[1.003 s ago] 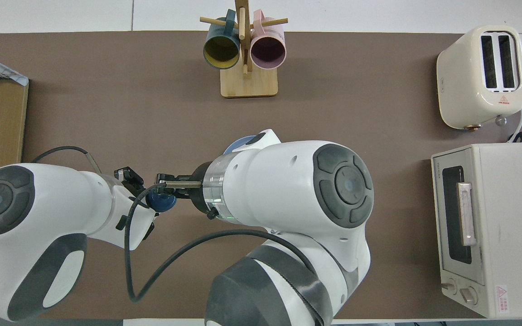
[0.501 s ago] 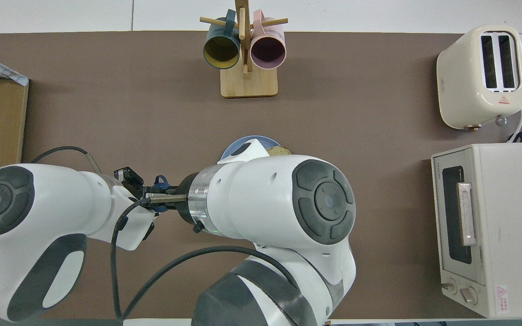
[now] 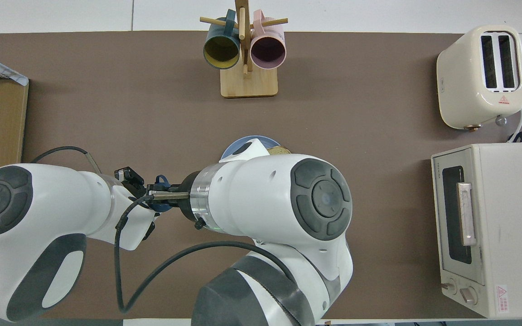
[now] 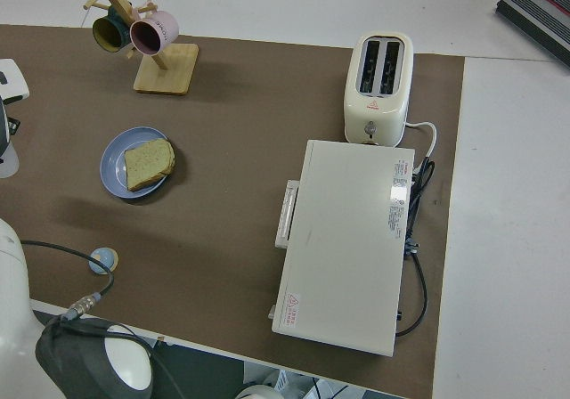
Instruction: Put bread on plate and add seasoning
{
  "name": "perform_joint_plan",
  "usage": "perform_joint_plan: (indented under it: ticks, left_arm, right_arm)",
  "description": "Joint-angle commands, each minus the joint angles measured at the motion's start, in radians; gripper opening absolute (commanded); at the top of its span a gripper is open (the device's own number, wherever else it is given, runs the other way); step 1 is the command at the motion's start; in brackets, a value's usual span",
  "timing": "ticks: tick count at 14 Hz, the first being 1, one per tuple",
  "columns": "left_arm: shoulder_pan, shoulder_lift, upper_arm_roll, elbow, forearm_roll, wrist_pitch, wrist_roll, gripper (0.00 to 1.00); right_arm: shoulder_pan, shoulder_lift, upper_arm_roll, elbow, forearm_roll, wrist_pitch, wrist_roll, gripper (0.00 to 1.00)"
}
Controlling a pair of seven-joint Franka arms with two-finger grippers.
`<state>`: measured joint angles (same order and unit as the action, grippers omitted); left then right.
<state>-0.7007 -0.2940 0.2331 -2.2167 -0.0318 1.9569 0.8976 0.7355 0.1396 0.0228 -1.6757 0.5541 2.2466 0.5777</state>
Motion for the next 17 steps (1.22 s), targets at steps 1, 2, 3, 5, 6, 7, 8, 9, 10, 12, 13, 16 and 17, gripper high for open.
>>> perform_joint_plan:
  ticks: [1, 2, 3, 5, 6, 7, 8, 9, 10, 12, 13, 16, 17]
  left_arm:
    - [-0.011, -0.033, 0.011, -0.032, -0.016, 0.026, 0.003, 0.0]
    - [-0.011, -0.033, 0.011, -0.032, -0.016, 0.025, 0.003, 0.0]
    - [-0.011, -0.033, 0.011, -0.032, -0.016, 0.025, 0.003, 0.0]
    - [-0.011, -0.033, 0.011, -0.032, -0.016, 0.025, 0.003, 0.0]
    - [-0.011, -0.033, 0.011, -0.032, -0.016, 0.025, 0.003, 0.0]
    - [-0.011, -0.033, 0.011, -0.032, -0.016, 0.023, 0.003, 0.0]
    - [-0.013, -0.033, 0.011, -0.032, -0.016, 0.022, 0.003, 0.0]
    - [-0.011, -0.034, 0.011, -0.032, -0.016, 0.019, 0.003, 0.0]
    - [-0.013, -0.034, 0.011, -0.032, -0.016, 0.017, 0.003, 0.0]
    - [-0.011, -0.034, 0.011, -0.032, -0.016, 0.017, 0.003, 0.0]
    - [-0.011, -0.034, 0.011, -0.032, -0.016, 0.014, 0.001, 0.0]
    - [-0.013, -0.034, 0.006, -0.032, -0.016, 0.011, -0.003, 0.0]
    - [-0.013, -0.034, -0.001, -0.032, -0.016, 0.008, -0.005, 0.0]
  right_arm:
    - [-0.002, -0.005, 0.005, -0.012, -0.016, 0.021, 0.004, 0.19]
    - [-0.001, -0.005, 0.005, -0.012, -0.016, 0.021, 0.004, 0.12]
    - [-0.002, -0.005, 0.005, -0.012, -0.016, 0.021, 0.004, 0.01]
    - [-0.002, -0.005, 0.005, -0.01, -0.016, 0.019, 0.019, 0.0]
    - [-0.007, -0.003, 0.005, -0.009, -0.013, 0.021, 0.022, 0.0]
    - [-0.013, -0.002, 0.005, -0.006, -0.007, 0.022, 0.03, 0.0]
    - [-0.021, 0.003, 0.003, 0.001, 0.006, 0.024, 0.048, 0.0]
    - [-0.028, 0.003, 0.002, 0.007, 0.012, 0.024, 0.075, 0.0]
    - [-0.04, 0.001, 0.002, 0.008, 0.027, 0.024, 0.097, 0.0]
    - [-0.051, -0.006, -0.001, 0.008, 0.072, 0.024, 0.103, 0.0]
    - [-0.053, -0.008, -0.003, 0.008, 0.073, 0.024, 0.103, 0.0]
    - [-0.053, -0.012, -0.006, 0.008, 0.082, 0.024, 0.125, 0.0]
    - [-0.051, -0.014, -0.007, 0.002, 0.079, 0.024, 0.117, 0.0]
